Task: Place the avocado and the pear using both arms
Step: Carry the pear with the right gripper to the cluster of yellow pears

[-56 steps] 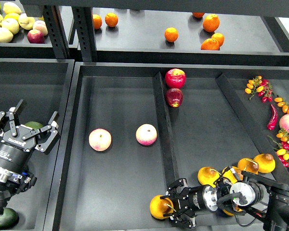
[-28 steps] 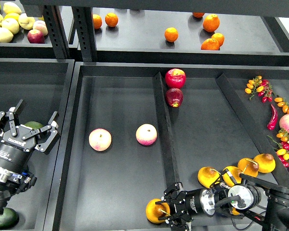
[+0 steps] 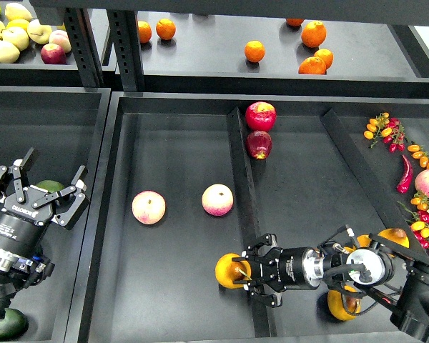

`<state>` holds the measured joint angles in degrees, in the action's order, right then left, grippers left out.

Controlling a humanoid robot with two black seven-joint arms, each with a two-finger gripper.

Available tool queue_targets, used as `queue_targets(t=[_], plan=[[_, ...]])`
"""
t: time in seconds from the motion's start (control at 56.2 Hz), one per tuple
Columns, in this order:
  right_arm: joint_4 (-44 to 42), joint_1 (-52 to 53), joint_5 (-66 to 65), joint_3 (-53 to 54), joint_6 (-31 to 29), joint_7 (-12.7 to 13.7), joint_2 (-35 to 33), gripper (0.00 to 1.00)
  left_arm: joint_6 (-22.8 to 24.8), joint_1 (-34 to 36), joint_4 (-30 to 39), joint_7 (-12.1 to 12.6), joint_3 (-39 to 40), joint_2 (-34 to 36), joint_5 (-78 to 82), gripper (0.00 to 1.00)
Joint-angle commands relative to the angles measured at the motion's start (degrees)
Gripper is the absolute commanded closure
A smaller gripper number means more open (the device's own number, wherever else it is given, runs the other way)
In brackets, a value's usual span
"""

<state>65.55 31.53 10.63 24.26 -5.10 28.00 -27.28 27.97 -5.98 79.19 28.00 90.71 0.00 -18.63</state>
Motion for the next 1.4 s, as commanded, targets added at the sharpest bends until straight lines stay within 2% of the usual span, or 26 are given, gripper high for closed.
queue_targets(t=[0.0,0.16,0.302,0.978,1.067,1.209,1.262,1.28,1.387], plan=[[2.1,-0.2,0.0,0.3,-0.2,0.0,-5.5,0.71,0.0,0.0,0.0,0.0,-0.3,0.0,0.0,0.01],[3.1,-2.0,0.1,0.0,-1.0,0.0,-11.8,0.70,0.0,0.0,0.0,0.0,-0.8,0.0,0.5,0.01],[3.1,-4.5,-0.3,0.2,-2.1,0.0,-13.8,0.70,0.0,0.0,0.0,0.0,-0.9,0.0,0.6,0.01],[-2.8,-7.1,-3.7,-0.3,-2.4,0.0,-8.9,0.66,0.0,-0.5,0.0,0.0,-0.9,0.0,0.7,0.01],[-3.4,-7.1,-3.7,-0.2,-2.4,0.0,-8.6,0.63,0.0,-0.5,0.0,0.0,-0.9,0.0,0.7,0.01],[-4.0,-7.1,-3.8,0.0,-2.3,0.0,-8.1,0.51,0.0,-0.6,0.0,0.0,-0.9,0.0,0.7,0.01],[-4.0,-7.1,-3.8,0.0,-2.3,0.0,-8.0,0.47,0.0,-0.6,0.0,0.0,-0.9,0.0,0.7,0.01],[-4.0,-7.1,-3.8,0.1,-2.2,0.0,-8.0,0.41,0.0,-0.6,0.0,0.0,-0.8,0.0,0.7,0.01],[-3.9,-6.9,-3.7,0.3,-1.7,0.0,-8.0,0.32,0.0,-0.7,0.0,0.0,-0.8,0.0,0.7,0.01]])
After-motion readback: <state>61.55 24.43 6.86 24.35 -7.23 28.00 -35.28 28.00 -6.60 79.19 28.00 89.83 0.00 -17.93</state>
